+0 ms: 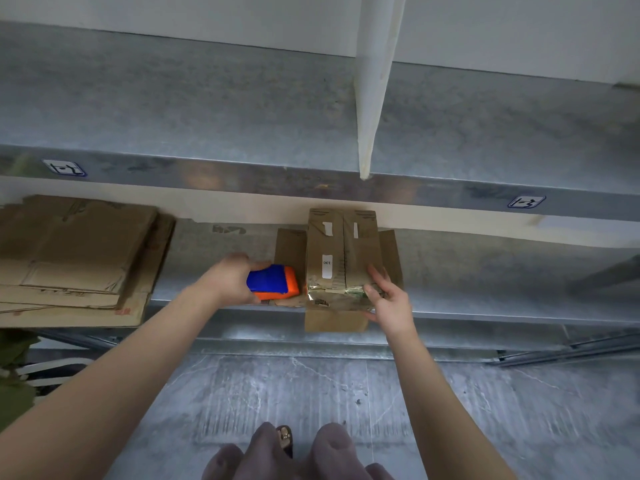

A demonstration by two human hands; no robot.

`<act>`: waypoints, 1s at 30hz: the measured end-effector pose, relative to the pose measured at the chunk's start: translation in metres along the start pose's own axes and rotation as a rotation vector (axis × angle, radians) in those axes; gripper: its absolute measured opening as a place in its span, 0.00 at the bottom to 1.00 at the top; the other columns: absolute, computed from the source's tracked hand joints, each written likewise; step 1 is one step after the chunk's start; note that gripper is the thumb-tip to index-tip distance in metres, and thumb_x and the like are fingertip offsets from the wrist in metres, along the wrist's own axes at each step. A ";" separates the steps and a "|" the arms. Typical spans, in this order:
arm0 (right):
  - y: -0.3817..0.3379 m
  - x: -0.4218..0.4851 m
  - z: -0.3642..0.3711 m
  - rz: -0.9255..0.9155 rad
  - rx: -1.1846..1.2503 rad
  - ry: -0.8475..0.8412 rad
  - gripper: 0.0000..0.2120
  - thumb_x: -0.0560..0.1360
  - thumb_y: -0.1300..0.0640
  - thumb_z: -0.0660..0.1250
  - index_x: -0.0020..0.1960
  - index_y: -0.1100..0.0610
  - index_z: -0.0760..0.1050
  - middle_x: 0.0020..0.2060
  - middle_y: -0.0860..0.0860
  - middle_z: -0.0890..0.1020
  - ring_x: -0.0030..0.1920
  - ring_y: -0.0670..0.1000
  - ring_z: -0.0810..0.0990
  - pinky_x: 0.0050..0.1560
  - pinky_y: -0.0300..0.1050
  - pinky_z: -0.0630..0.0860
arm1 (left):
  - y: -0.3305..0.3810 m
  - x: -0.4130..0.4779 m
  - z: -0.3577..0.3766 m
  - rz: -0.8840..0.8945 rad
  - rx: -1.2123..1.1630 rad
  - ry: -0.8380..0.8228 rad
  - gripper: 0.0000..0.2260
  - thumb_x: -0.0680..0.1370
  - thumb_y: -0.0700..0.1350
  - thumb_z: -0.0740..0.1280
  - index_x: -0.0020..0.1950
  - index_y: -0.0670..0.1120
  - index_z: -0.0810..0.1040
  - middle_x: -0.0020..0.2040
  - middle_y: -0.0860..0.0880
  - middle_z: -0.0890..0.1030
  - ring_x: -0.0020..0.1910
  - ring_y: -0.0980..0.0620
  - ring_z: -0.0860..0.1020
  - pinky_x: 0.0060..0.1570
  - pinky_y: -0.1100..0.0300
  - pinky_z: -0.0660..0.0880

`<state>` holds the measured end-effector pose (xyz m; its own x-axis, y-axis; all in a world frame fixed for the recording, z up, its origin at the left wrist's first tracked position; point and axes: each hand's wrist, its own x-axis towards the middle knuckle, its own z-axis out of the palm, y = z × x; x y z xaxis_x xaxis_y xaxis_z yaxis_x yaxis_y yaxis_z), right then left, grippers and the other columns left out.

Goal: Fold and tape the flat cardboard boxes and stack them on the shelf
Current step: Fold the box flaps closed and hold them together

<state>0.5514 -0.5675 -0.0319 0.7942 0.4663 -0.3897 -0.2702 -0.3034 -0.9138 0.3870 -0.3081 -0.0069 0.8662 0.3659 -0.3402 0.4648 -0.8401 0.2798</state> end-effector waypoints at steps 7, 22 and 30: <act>0.002 0.002 -0.001 -0.005 -0.002 0.002 0.20 0.79 0.60 0.66 0.67 0.43 0.74 0.77 0.46 0.60 0.75 0.53 0.64 0.61 0.57 0.77 | -0.032 0.014 -0.025 -0.026 0.084 -0.075 0.27 0.72 0.56 0.71 0.70 0.59 0.70 0.52 0.50 0.74 0.53 0.48 0.74 0.50 0.58 0.70; 0.002 -0.005 -0.009 -0.244 -0.492 -0.033 0.20 0.80 0.50 0.63 0.71 0.41 0.69 0.75 0.52 0.66 0.74 0.43 0.60 0.70 0.46 0.65 | -0.031 -0.014 0.000 -0.097 0.192 0.092 0.30 0.78 0.63 0.61 0.77 0.57 0.57 0.79 0.53 0.52 0.78 0.46 0.45 0.74 0.44 0.39; 0.012 -0.021 -0.026 -0.430 -0.811 0.015 0.25 0.80 0.45 0.62 0.75 0.41 0.62 0.77 0.52 0.60 0.76 0.55 0.57 0.73 0.50 0.59 | 0.087 -0.018 0.021 0.296 -0.065 0.271 0.27 0.79 0.59 0.60 0.77 0.54 0.60 0.78 0.52 0.59 0.77 0.51 0.54 0.75 0.51 0.49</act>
<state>0.5459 -0.6025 -0.0314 0.7461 0.6653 -0.0281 0.5108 -0.5989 -0.6168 0.4083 -0.3965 0.0045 0.9773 0.2114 0.0100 0.1910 -0.9012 0.3890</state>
